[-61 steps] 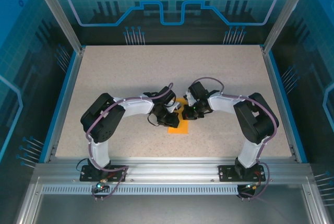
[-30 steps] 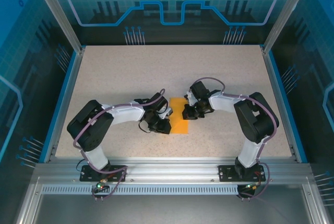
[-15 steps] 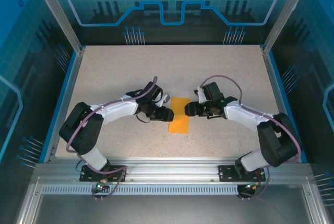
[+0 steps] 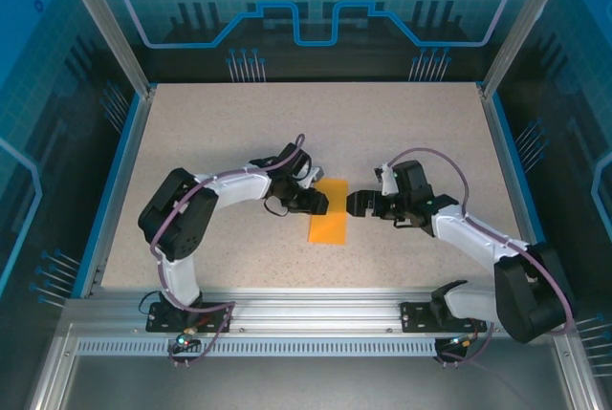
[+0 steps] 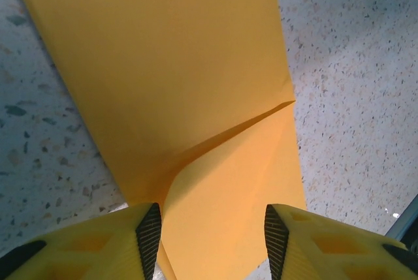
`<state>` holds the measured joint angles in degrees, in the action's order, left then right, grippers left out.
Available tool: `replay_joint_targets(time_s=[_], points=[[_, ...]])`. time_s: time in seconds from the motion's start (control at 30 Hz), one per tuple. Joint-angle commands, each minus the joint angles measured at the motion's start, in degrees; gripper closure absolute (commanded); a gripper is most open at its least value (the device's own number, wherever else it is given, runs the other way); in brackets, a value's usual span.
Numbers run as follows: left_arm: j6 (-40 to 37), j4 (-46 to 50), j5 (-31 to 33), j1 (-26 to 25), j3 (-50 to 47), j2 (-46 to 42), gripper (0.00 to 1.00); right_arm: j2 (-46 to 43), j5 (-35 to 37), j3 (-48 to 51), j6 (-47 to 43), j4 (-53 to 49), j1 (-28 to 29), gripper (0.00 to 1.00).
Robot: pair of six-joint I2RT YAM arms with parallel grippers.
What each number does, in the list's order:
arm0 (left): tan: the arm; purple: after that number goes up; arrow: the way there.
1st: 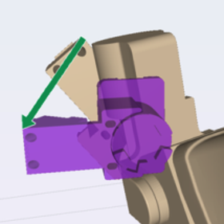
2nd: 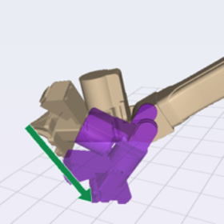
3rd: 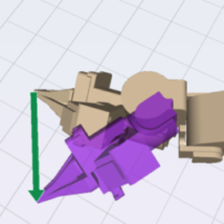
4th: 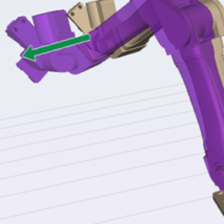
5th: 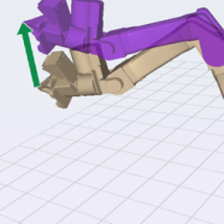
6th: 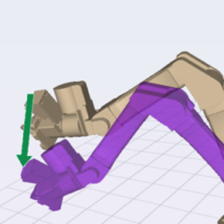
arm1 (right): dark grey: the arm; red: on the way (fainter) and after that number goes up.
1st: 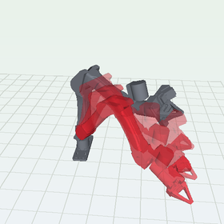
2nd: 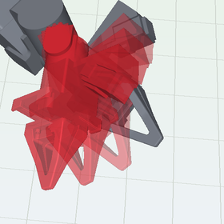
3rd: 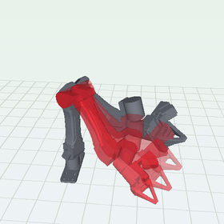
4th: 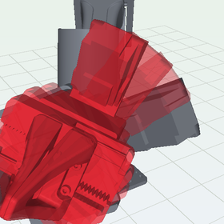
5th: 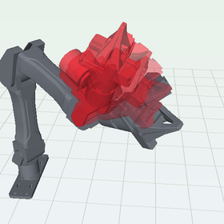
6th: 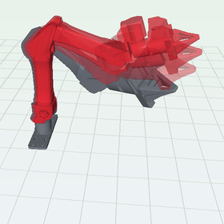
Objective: Fold a paper plane with a square sheet of paper (fold left side to right side)
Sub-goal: Fold the triangle a second time at the center of the table, then turn over the paper at the center of the table.
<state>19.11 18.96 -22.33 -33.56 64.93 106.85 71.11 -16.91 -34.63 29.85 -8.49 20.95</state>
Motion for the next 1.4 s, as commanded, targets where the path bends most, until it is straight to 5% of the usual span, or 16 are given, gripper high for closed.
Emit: replay_joint_targets(time_s=[0.0, 0.17, 0.47, 0.67, 0.73, 1.07, 1.37], points=[[-1.82, 0.74, -0.63, 0.32, 1.54, 0.99, 0.50, -1.40, -1.33, 1.04, 0.22, -0.74, -0.68, 0.00], [-2.19, 1.27, -0.05, 0.30, 1.43, 1.18, 0.50, -1.44, -1.59, 1.50, -0.05, -0.93, -0.83, 0.00], [-2.75, 1.79, 1.52, 0.22, 0.93, 1.10, 0.81, 0.41, -5.64, 0.73, -0.14, 0.62, -0.96, 0.00], [-3.19, 0.44, 4.69, 0.17, -1.72, -2.94, 0.91, 3.25, -8.71, -0.54, -0.23, 2.02, -0.16, 0.00], [-3.34, 0.23, 5.03, 0.23, -2.24, -3.76, 0.91, 3.72, -8.65, -0.76, -0.31, 2.25, 0.29, 0.00], [-2.87, -1.55, 3.29, 0.23, -3.13, -3.24, 0.61, 4.59, -8.14, -1.31, -0.23, 2.01, 1.15, 0.00], [-2.15, -4.97, -0.04, 0.19, -4.02, -3.71, 0.51, 4.66, -7.79, -1.37, -0.49, 1.40, 1.37, 0.00]])
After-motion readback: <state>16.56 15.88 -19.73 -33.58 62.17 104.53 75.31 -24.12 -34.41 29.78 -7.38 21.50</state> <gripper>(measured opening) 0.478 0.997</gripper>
